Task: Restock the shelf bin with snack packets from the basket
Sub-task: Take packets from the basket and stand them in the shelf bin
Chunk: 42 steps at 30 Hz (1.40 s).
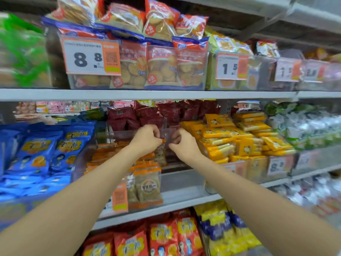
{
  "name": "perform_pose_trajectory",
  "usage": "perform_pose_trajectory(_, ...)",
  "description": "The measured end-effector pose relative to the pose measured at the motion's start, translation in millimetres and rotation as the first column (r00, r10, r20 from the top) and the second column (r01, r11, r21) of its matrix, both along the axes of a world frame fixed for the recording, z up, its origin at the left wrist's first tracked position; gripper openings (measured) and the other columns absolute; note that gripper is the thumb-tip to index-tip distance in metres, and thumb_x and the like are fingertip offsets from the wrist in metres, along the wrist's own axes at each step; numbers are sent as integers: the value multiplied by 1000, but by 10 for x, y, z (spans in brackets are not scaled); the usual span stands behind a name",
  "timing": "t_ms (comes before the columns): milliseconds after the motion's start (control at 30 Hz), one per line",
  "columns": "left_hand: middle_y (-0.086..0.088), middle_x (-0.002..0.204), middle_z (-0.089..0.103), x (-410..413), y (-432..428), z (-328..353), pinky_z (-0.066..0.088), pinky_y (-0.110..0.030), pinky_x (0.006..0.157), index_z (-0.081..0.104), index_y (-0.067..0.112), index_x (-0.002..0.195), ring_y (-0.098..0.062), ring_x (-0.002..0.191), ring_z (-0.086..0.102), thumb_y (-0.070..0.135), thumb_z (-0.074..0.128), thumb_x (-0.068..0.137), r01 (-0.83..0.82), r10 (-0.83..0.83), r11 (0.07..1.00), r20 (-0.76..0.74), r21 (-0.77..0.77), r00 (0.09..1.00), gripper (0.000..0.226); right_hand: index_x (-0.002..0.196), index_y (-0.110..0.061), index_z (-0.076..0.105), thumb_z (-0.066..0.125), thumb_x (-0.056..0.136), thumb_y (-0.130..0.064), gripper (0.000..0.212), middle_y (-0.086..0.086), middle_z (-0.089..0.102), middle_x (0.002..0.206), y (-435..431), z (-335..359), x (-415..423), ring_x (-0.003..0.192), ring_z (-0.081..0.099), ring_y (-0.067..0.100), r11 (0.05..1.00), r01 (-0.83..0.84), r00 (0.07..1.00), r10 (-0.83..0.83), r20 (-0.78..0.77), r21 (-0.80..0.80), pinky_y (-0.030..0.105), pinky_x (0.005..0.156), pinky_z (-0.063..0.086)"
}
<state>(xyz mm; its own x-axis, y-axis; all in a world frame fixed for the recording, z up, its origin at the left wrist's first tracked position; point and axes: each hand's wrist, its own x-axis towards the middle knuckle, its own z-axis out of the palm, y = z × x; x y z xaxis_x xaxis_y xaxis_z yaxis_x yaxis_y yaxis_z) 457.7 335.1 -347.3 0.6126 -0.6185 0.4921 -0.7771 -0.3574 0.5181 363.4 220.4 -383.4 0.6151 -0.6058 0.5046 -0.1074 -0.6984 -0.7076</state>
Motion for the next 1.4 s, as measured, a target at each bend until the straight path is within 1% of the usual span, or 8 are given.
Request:
perform_pose_trajectory(133, 7, 59, 49, -565, 146, -111, 32, -28, 56, 47, 20, 59, -14, 58, 45, 8, 63, 71, 96, -95, 995, 37, -13, 995, 24, 86, -16, 55, 66, 83, -8, 13, -3, 57, 72, 260, -155, -623, 74, 56, 19, 995, -23, 993, 34, 110, -98, 30, 66, 42)
perform_pose_trajectory(333, 8, 64, 51, -1272, 35, -677, 40, -31, 59, 48, 21, 60, -16, 60, 50, 8, 65, 74, 254, -255, 958, -7, 133, 967, 25, 84, -12, 58, 65, 80, -8, 9, 0, 59, 76, 192, -860, -1454, 74, 55, 19, 990, 16, 1000, -17, -6, -143, 32, 69, 43)
perform_pose_trajectory(533, 11, 54, 48, -1952, -399, -1693, 31, -17, 48, 49, 22, 58, -8, 55, 44, 16, 71, 77, 389, -352, 878, -177, 277, 919, 30, 89, -15, 66, 68, 75, -6, 16, -9, 59, 73, -29, -1906, -2247, 73, 58, 15, 997, 69, 971, -74, -228, -31, 29, 69, 43)
perform_pose_trajectory(700, 6, 55, 50, -2434, -737, -2735, 35, -24, 50, 50, 21, 58, -9, 55, 46, 17, 73, 80, 483, -343, 807, -396, 341, 852, 32, 88, -16, 69, 67, 74, -11, 15, 2, 70, 79, -184, -2864, -2858, 78, 62, 17, 968, 192, 943, -135, -304, 164, 28, 73, 46)
perform_pose_trajectory(1067, -12, 83, 65, -3166, -833, -4590, 46, -22, 53, 64, 1, 86, -13, 60, 57, 8, 59, 92, 639, -42, 654, -824, 404, 565, 10, 119, -8, 63, 64, 87, -13, 33, 9, 65, 108, -345, -4884, -4111, 94, 64, 26, 804, 443, 551, 106, -828, 397, 26, 70, 45)
perform_pose_trajectory(1233, -12, 84, 66, -3002, -652, -5150, 47, -21, 55, 66, 3, 92, -11, 59, 58, 9, 59, 92, 532, 126, 752, -877, 390, 464, 9, 126, 1, 60, 73, 86, -25, 49, 17, 67, 109, -82, -5723, -4276, 89, 65, 27, 656, 557, 460, 268, -847, 510, 39, 81, 56)
perform_pose_trajectory(1333, -11, 79, 62, -2826, -554, -5322, 44, -14, 43, 63, 7, 87, -7, 49, 55, 6, 60, 90, 375, 215, 861, -914, 344, 345, 5, 126, -2, 59, 73, 86, -33, 52, 13, 65, 99, 186, -6048, -4041, 79, 61, 24, 492, 563, 571, 350, -743, 664, 34, 73, 53)
perform_pose_trajectory(1400, -8, 74, 62, -2738, -550, -5356, 42, -12, 42, 64, 9, 84, -4, 44, 53, 8, 62, 90, 298, 240, 899, -931, 319, 275, 6, 137, -7, 51, 65, 92, -33, 54, 11, 63, 114, 357, -6147, -3785, 98, 65, 29, 407, 533, 638, 383, -668, 742, 36, 84, 57)
